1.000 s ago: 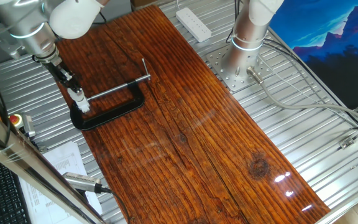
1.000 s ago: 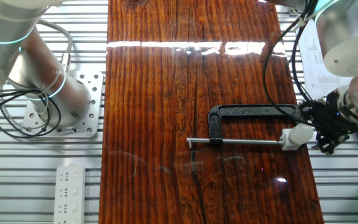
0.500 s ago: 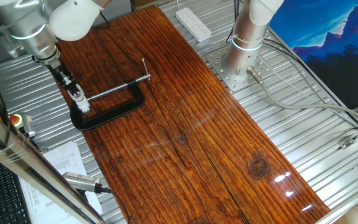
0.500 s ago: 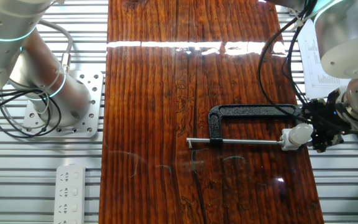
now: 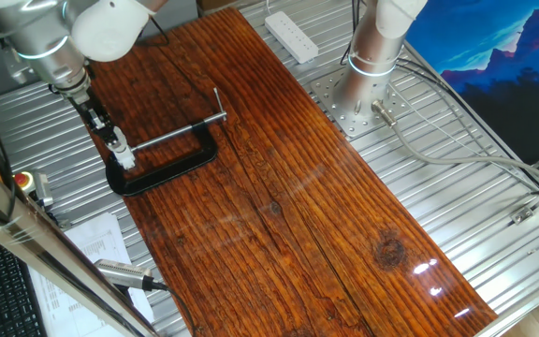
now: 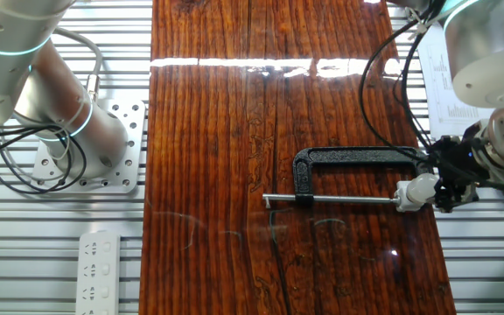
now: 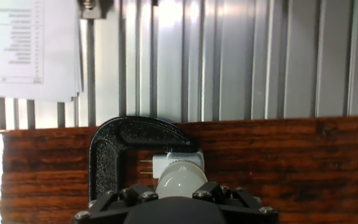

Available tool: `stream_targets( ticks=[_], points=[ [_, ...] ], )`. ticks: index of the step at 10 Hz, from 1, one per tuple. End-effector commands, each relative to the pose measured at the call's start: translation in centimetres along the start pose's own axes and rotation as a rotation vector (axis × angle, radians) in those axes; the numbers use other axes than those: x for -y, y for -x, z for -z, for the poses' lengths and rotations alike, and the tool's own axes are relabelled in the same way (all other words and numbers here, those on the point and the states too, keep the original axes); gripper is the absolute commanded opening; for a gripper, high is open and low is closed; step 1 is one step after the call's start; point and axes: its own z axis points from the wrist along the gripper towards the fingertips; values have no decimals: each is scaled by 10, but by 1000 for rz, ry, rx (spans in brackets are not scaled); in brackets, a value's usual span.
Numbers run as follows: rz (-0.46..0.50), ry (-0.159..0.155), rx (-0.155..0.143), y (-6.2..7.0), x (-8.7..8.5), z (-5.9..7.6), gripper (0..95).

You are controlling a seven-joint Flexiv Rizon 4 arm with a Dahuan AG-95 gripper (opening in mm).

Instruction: Take out the light bulb by rotating it

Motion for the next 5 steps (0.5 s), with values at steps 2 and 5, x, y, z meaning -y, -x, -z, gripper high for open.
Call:
stream_targets(
  ticks=[2,5],
  points=[
    [4,-9,-5,-4,4,-3,380],
    [6,-14,-8,-4,4,-3,380]
  ],
)
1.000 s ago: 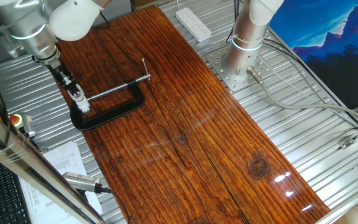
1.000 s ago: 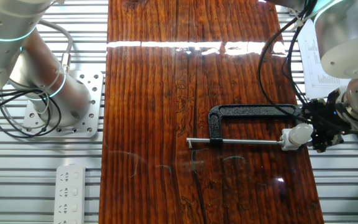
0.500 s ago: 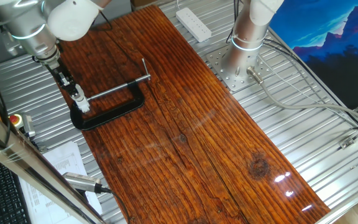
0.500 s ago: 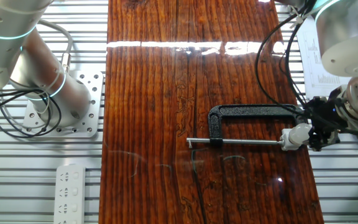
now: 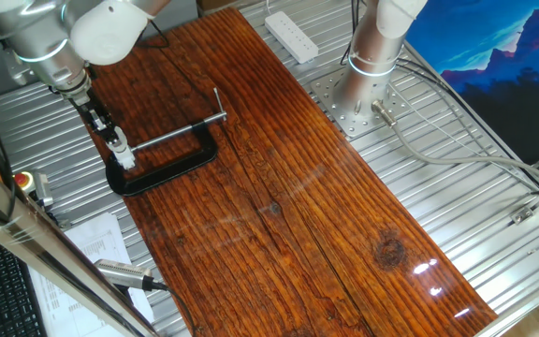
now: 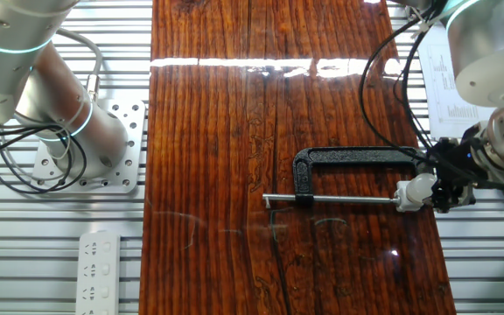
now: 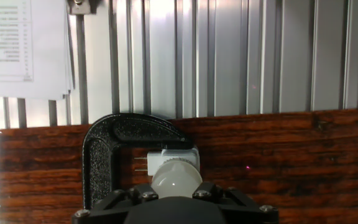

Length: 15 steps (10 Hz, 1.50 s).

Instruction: Take out the light bulb by rotating it

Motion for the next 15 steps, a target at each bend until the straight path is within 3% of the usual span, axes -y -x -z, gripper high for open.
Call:
stream_targets(
  ticks=[1,2,3,5,7,9,15],
  points=[
    [6,-14,0,0,0,0,190],
    [12,-16,0,0,0,0,190],
    [20,-16,-1,0,0,0,0],
    [67,-17,-4,0,0,0,0],
    [171,-45,-24,0,0,0,0],
    [263,-51,-35,0,0,0,0],
    [538,-106,-57,0,0,0,0]
  ],
)
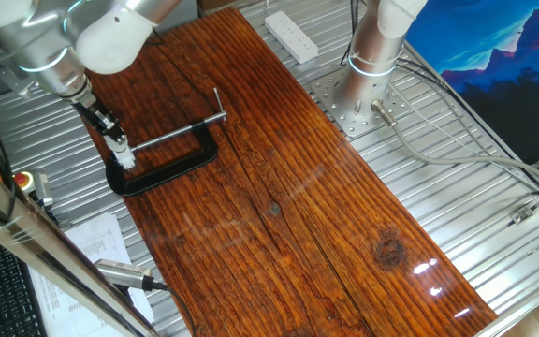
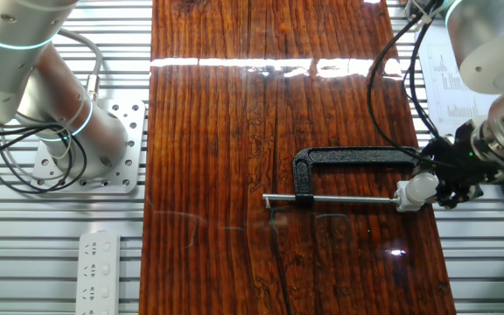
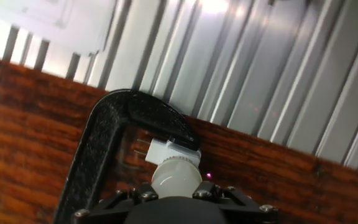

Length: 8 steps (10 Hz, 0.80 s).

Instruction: Take out the light bulb by rotating it

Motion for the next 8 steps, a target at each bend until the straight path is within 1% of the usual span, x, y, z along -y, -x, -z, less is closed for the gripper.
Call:
stream_targets(
  ticks=[1,2,5,6,8],
  points=[
    [197,-38,-15,-1,0,0,0],
    [223,-42,-17,-1,0,0,0],
    [457,-51,-16,0,-1,0,0],
    [485,-54,-15,0,-1,0,0],
    [579,-77,-22,0,-1,0,0]
  ],
)
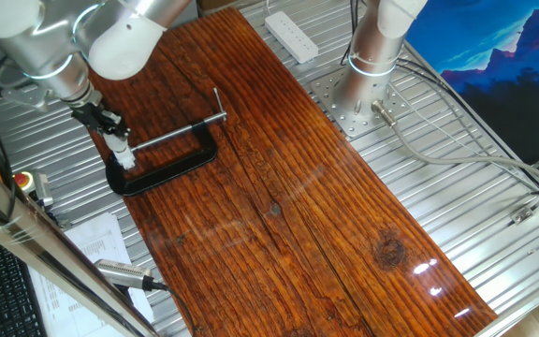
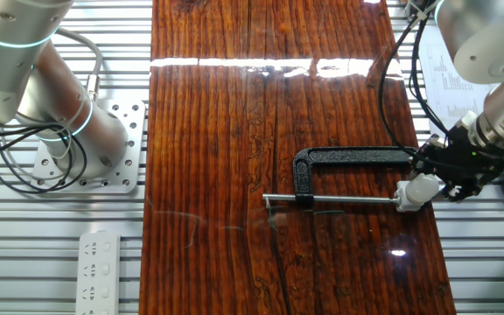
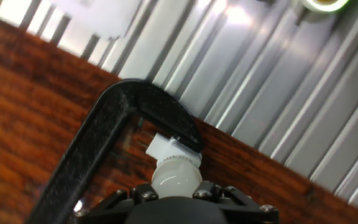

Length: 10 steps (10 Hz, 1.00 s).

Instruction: Take out the light bulb by rotating it

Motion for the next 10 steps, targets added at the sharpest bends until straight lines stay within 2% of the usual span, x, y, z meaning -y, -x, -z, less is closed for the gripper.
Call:
stream_targets(
  ticks=[1,3,5,8,10],
  points=[
    [183,-29,-8,0,-1,0,0],
    [276,-50,-15,0,-1,0,0],
    [338,-68,-8,0,-2,0,0],
    [433,-76,-23,0,-3,3,0],
    [471,-85,-16,0,-3,3,0]
  ],
)
